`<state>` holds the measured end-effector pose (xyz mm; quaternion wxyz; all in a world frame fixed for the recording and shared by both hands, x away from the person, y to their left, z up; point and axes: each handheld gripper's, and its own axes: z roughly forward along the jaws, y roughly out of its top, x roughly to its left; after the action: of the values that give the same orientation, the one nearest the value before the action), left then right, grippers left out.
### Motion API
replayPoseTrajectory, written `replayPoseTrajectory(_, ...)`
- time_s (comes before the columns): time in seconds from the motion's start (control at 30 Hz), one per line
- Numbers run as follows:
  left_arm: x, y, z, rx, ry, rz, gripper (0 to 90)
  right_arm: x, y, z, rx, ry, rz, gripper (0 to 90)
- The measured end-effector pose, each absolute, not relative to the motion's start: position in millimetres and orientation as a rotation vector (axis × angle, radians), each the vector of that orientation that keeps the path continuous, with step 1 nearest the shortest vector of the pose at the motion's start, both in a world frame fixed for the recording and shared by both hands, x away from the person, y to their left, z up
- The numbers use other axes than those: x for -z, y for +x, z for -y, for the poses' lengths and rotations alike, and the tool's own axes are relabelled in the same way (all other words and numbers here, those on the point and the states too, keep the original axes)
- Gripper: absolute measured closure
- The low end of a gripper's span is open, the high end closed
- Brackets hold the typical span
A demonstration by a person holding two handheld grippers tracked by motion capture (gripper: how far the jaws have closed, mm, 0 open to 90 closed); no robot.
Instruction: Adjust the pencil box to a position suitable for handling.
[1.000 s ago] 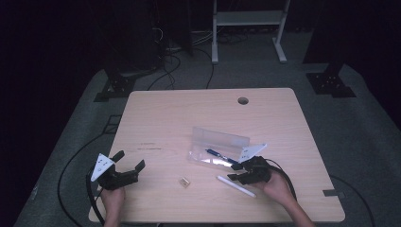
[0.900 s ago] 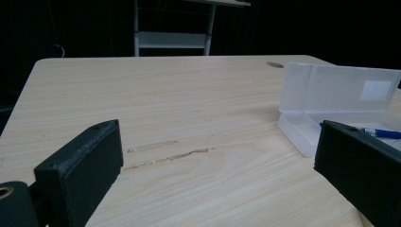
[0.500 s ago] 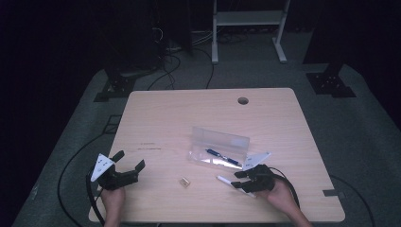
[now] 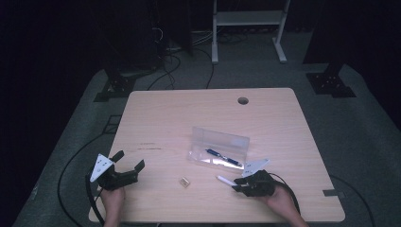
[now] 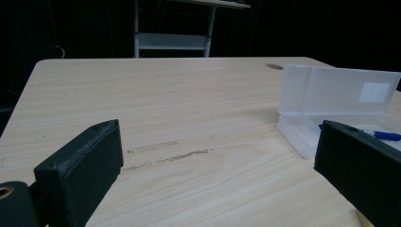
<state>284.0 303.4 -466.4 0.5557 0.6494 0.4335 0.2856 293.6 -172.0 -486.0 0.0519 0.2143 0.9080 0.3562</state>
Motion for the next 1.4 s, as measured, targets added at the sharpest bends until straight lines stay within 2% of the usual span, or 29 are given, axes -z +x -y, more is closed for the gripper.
replayPoseTrajectory(0.3,466.7,284.5,-302.2,-0.672,1.534,-1.022,1.1,486.4,290.4,169.0,-1.039,0.626,-2.746,77.4)
replayPoseTrajectory(1.4,467.3,284.1,-298.1,-0.672,1.547,-1.020,1.1,477.8,290.6,164.8,-1.109,0.613,-2.723,78.2)
